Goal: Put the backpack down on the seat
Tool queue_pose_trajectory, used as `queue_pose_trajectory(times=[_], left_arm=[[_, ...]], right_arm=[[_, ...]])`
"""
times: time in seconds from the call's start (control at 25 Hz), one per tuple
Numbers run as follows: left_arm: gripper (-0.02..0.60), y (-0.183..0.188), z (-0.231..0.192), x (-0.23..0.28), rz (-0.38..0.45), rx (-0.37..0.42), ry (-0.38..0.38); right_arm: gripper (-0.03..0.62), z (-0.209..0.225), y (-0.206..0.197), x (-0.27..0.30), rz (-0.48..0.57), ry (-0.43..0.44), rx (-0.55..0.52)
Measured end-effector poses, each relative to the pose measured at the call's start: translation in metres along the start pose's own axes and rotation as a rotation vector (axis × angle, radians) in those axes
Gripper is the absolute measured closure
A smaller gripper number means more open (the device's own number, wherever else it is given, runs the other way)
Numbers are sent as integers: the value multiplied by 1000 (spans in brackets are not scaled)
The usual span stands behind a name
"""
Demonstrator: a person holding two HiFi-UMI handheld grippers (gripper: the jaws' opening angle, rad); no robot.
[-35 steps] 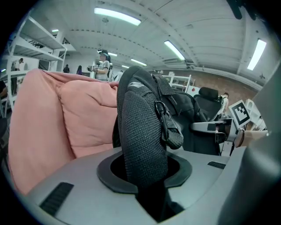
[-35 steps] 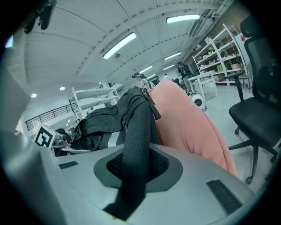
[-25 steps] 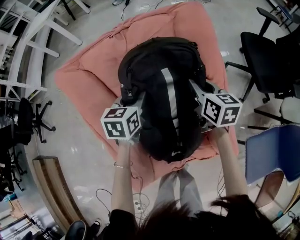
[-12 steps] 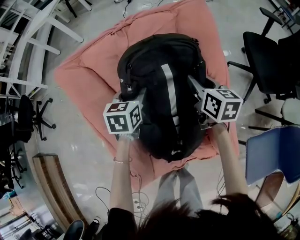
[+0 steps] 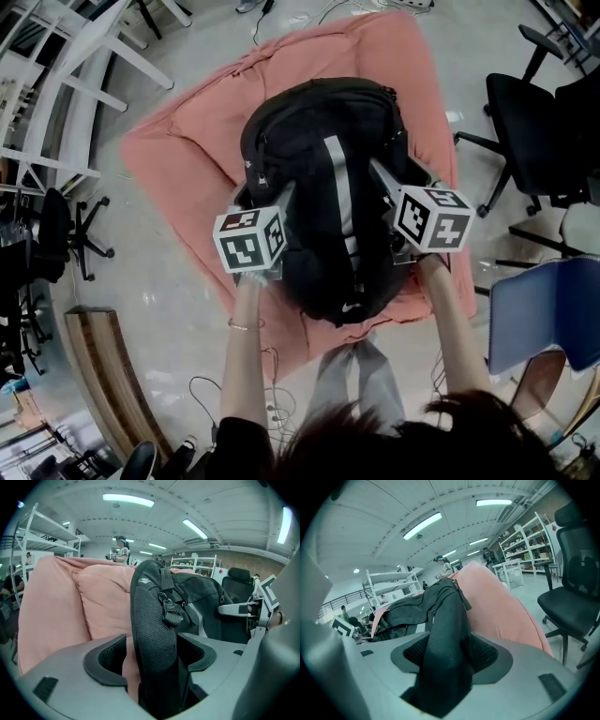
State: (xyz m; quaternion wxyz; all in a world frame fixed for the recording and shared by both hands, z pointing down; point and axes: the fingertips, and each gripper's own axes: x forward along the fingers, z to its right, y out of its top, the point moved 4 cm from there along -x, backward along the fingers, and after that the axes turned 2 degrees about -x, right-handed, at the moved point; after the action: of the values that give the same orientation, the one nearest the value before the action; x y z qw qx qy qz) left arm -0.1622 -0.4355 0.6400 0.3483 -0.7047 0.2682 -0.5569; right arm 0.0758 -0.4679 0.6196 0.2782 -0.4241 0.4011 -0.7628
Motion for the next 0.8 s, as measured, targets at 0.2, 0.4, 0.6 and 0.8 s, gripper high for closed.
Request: queue_pose_trajectory(times=[0.2,0.4,0.6,0.8], left_arm=[[239,-6,-7,-18,-4,-25,45],[242,-8,-6,-41,26,-33,74],[346,2,0,-67,71,0,102],[489,9,13,-91,98,18,111]], right_arm=[[367,-2,2,-12,3,19,23],[368,0,15,-27,26,11,16],[438,-7,25,-48,37,-30,-35],[495,-23,33,-65,37,-17,-71]])
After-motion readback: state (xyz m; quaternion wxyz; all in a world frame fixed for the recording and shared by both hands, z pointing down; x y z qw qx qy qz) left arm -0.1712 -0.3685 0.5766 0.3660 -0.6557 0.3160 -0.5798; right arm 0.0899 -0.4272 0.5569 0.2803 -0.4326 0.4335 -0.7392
